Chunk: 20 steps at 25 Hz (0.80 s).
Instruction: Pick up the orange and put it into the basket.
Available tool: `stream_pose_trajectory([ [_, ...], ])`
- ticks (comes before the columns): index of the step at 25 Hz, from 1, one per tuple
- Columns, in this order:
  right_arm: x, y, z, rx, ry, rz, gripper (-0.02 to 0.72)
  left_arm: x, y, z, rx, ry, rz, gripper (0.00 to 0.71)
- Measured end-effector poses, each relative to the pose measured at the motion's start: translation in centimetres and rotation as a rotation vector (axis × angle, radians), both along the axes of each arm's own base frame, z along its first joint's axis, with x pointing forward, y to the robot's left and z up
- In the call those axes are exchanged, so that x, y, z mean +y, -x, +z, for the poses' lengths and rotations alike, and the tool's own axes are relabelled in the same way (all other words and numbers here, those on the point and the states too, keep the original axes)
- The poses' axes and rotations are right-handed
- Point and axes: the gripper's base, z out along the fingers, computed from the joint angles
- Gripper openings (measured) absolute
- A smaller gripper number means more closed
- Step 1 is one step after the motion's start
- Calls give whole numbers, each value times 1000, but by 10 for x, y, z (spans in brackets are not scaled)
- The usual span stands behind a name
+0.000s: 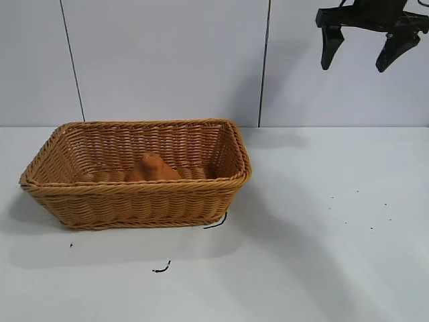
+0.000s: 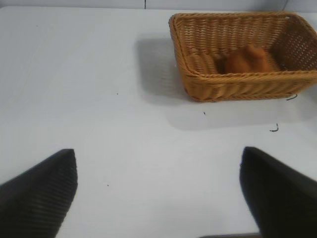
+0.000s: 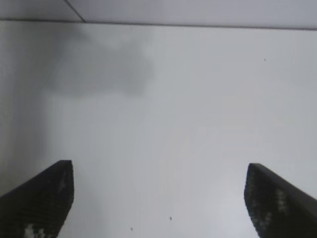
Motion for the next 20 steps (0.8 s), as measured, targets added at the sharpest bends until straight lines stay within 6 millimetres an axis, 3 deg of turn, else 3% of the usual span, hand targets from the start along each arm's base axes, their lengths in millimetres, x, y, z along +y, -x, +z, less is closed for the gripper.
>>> stream_pose_trajectory([
  [5,-3,94,1,95,-5,30,667,0,0,0,0,0,0,639],
  [11,-8,203,2,73,-9,82,667,0,0,0,1,0,0,639],
  [14,-9,243,-3,12,-16,101,667,0,0,0,0,0,0,639],
  [20,-12,309,-15,-277,-14,104,667,0,0,0,0,0,0,639],
])
